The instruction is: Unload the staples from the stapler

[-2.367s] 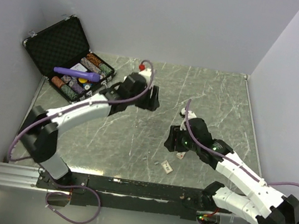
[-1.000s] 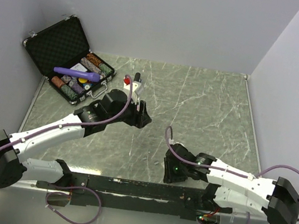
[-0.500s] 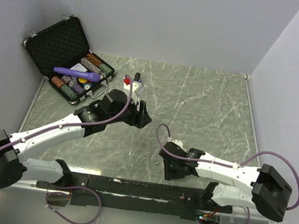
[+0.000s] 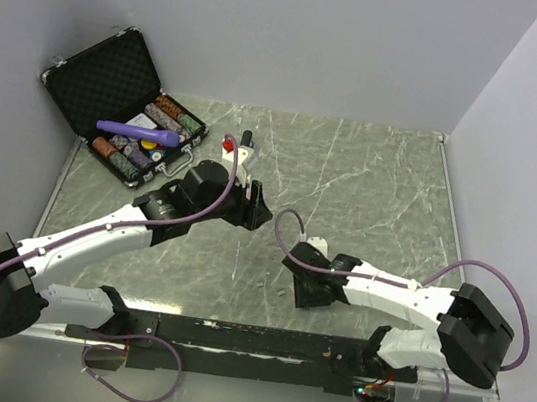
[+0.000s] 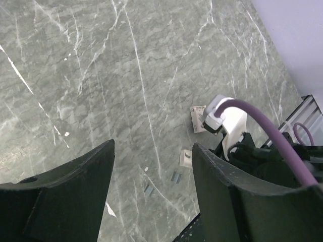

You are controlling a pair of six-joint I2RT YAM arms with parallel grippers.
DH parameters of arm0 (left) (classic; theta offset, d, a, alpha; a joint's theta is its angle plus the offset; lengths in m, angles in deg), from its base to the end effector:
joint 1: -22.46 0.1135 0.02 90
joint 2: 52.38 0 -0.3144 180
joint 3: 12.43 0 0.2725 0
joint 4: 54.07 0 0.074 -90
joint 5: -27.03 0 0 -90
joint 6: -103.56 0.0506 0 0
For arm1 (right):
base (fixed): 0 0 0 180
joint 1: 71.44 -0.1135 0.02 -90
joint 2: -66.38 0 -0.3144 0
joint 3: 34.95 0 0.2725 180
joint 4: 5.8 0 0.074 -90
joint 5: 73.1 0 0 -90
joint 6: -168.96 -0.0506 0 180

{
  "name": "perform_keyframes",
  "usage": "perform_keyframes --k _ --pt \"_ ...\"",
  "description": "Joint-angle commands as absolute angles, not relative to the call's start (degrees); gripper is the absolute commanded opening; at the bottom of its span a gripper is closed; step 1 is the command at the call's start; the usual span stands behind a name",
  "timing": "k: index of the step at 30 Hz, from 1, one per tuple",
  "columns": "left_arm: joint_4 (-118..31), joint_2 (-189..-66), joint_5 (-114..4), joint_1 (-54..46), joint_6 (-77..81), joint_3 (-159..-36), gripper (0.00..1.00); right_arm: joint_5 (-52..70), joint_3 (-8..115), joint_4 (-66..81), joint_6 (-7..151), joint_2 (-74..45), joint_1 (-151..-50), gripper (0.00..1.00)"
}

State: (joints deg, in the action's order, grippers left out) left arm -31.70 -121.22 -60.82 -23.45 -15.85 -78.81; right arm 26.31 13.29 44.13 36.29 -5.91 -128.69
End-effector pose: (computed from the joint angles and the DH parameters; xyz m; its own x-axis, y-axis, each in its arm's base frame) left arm 0.2017 -0.2109 0.3427 -0.6186 -0.0667 -0.7829 0.5024 0.7325 -0.4594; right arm 0.1192 0.1700 0.1828 -0.9281 -0.2069 -0.3094 -0.2397 0.9682 0.0715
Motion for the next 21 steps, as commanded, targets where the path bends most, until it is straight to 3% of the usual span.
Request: perform_keyframes --k 1,21 --pt "-34.2 -121.0 -60.1 -23.7 -15.4 -78.8 0.67 29.3 17.7 43.8 41.9 -7.6 -126.4 0.45" --pt "-34.9 -120.7 -59.4 -23.7 -15.4 -78.1 0.67 24.8 23.2 40.3 58.4 -14.6 -121.6 0.50"
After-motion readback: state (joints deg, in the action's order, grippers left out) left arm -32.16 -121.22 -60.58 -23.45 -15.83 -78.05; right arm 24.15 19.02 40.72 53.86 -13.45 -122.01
